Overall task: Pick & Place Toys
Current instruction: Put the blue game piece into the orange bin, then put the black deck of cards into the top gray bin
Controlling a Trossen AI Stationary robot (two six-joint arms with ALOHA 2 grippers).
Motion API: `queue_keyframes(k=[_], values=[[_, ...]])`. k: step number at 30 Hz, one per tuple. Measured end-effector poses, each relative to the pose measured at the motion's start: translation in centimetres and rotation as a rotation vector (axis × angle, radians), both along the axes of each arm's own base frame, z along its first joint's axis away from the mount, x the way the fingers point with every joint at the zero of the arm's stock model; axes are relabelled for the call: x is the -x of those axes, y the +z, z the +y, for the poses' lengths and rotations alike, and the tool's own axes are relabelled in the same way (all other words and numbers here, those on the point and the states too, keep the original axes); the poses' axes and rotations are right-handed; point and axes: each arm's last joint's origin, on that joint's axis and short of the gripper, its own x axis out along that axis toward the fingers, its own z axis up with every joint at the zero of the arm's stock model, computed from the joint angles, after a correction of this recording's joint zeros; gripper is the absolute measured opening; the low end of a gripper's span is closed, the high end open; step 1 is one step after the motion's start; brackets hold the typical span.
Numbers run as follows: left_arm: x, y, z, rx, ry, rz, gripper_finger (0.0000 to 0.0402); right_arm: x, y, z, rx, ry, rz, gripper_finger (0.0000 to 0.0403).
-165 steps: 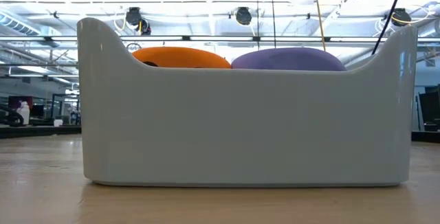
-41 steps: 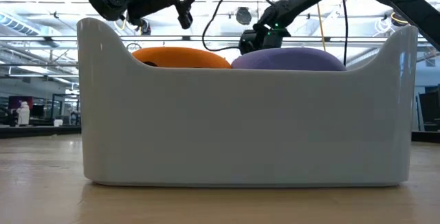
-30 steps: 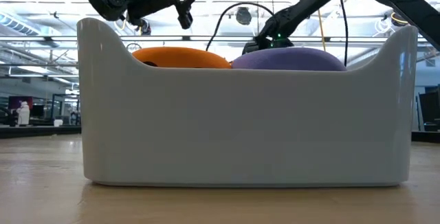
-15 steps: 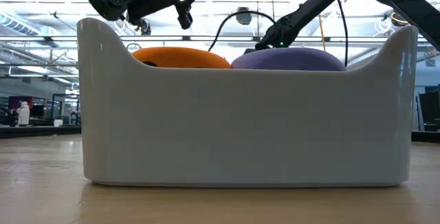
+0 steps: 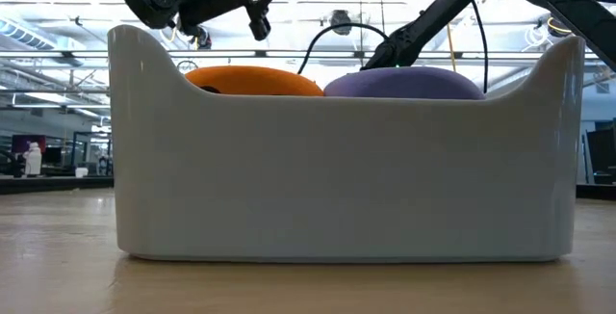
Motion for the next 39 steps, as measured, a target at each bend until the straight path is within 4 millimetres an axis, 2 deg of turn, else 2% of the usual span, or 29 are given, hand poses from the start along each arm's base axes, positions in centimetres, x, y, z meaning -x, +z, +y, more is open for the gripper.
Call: queue_keyframes(k=[4,13,19,23,29,35,39], values=[[-0.1,0.0,-0.2,0.004,-0.008,0.003,0.0214,-0.1,0.0,-0.1,0.009,-0.001,-0.010,0.0143],[-0.2,0.0,-0.3,0.003,-0.011,0.003,0.0214,-0.1,0.1,-0.2,0.012,-0.027,-0.018,0.0203],[-0.2,0.0,-0.3,0.003,-0.012,0.003,0.0214,0.0,0.5,-0.3,0.063,-0.039,0.006,0.0225],[-0.2,0.0,-0.3,0.004,-0.021,0.006,0.0214,-0.1,2.7,-0.3,0.117,-0.045,-0.037,0.0227],[0.1,0.0,-0.1,0.006,-0.039,0.017,0.0214,0.0,8.1,0.2,0.212,-0.114,-0.249,0.0223],[-0.6,-0.6,-1.0,0.025,-0.128,0.083,0.0214,0.8,13.9,1.8,0.075,-0.211,-0.596,0.0222],[-1.6,-1.9,-2.4,0.050,-0.203,0.179,0.0214,0.9,14.9,4.2,0.004,-0.245,-0.729,0.0219]])
